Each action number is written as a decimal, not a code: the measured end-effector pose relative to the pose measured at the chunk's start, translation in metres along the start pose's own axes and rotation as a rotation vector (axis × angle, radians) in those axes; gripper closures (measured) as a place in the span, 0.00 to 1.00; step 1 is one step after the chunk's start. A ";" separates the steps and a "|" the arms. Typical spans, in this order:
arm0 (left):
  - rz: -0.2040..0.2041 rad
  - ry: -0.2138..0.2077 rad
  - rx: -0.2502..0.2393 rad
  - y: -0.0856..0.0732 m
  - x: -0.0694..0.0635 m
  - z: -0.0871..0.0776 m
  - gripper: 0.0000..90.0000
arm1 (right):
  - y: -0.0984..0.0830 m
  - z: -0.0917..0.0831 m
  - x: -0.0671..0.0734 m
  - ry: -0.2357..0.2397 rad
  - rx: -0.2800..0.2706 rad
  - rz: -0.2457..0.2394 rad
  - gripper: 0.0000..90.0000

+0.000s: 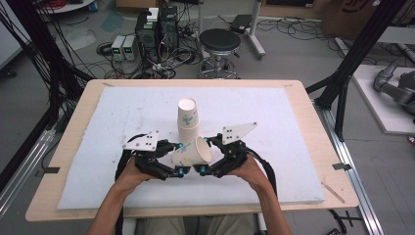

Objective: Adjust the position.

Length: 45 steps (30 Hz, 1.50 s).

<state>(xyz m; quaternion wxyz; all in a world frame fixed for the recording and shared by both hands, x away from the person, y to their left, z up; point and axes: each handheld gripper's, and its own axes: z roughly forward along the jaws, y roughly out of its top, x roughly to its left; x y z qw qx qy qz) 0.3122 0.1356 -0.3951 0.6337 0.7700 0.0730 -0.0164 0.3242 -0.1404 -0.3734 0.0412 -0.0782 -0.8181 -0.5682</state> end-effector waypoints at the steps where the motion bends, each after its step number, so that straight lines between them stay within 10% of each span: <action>1: -0.001 -0.001 -0.002 0.000 0.000 0.000 0.40 | 0.000 0.000 0.000 0.005 -0.003 0.005 0.23; 26: 0.020 -0.015 -0.004 0.000 -0.002 0.003 0.39 | 0.002 0.003 0.000 0.058 -0.059 -0.007 0.36; 31: 0.012 0.001 -0.016 0.000 -0.003 0.006 0.02 | 0.002 0.002 0.001 0.061 -0.058 -0.003 0.36; 45: 0.012 0.060 0.020 -0.001 -0.003 0.004 0.02 | 0.003 -0.004 0.000 0.035 -0.053 0.000 0.36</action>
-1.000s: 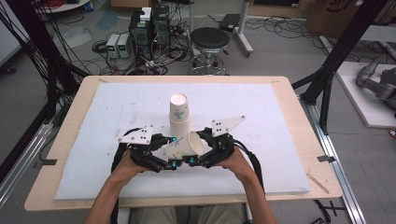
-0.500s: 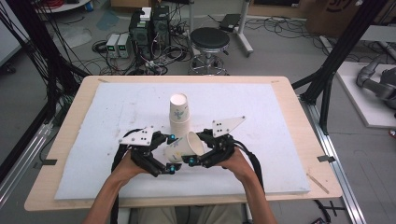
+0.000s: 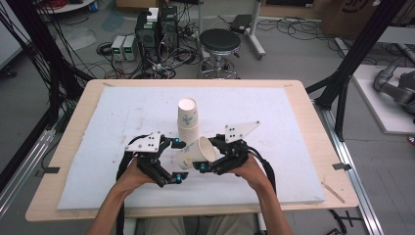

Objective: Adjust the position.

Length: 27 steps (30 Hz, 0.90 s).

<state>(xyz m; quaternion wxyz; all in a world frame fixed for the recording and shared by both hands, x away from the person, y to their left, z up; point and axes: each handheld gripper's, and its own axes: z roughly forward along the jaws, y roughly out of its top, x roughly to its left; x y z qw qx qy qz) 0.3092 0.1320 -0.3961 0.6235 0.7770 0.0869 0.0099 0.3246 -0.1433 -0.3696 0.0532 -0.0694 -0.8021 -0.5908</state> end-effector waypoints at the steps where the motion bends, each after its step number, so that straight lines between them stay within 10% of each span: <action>1: 0.003 0.009 0.006 0.000 0.000 0.000 0.02 | 0.000 0.000 0.000 -0.003 0.003 0.001 0.36; 16: -0.020 0.241 0.071 -0.019 0.005 -0.030 0.02 | 0.000 -0.007 -0.006 -0.133 0.088 0.037 0.36; 27: -0.091 0.454 0.095 -0.043 0.007 -0.061 0.02 | 0.002 -0.004 -0.013 -0.298 0.253 0.071 0.36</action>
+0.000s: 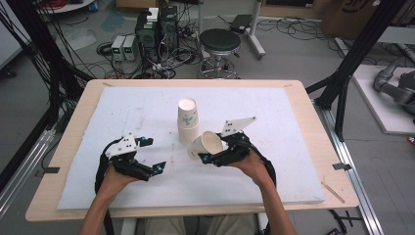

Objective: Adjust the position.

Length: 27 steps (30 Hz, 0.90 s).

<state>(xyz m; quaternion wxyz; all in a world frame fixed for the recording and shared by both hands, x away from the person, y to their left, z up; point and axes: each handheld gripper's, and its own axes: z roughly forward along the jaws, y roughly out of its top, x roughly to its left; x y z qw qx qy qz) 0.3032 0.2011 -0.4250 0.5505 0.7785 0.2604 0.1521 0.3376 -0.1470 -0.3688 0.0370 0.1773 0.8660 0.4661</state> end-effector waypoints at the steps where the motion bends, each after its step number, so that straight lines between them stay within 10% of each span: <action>1: -0.005 0.027 0.005 -0.003 0.001 -0.003 0.02 | 0.001 0.001 -0.001 -0.019 0.019 0.006 0.36; 10: -0.050 0.168 -0.010 -0.019 0.012 -0.019 0.02 | 0.006 -0.001 -0.008 -0.182 0.175 0.036 0.36; 27: -0.089 0.191 -0.044 -0.035 0.017 -0.019 0.02 | 0.012 -0.012 -0.017 -0.261 0.206 0.055 0.36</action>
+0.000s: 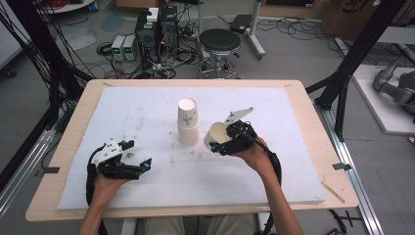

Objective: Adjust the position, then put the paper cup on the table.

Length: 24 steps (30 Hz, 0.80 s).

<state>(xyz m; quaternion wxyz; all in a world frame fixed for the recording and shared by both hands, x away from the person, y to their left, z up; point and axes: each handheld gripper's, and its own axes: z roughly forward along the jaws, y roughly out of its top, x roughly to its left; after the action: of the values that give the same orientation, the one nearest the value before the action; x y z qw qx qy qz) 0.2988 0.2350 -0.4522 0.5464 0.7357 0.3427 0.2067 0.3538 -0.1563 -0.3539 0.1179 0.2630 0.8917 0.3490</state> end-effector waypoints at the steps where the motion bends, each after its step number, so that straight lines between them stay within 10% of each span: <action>1: -0.004 0.000 -0.002 0.000 0.000 0.000 0.02 | 0.000 -0.001 0.000 -0.001 -0.004 0.001 0.36; 24: -0.004 0.006 -0.003 0.000 0.000 0.000 0.02 | 0.000 0.004 -0.019 -0.054 0.049 0.047 0.37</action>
<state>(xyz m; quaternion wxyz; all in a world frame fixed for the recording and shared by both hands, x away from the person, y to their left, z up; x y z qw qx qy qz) 0.2987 0.2352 -0.4527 0.5468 0.7336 0.3457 0.2084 0.3709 -0.1649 -0.3562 0.1276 0.2959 0.8900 0.3226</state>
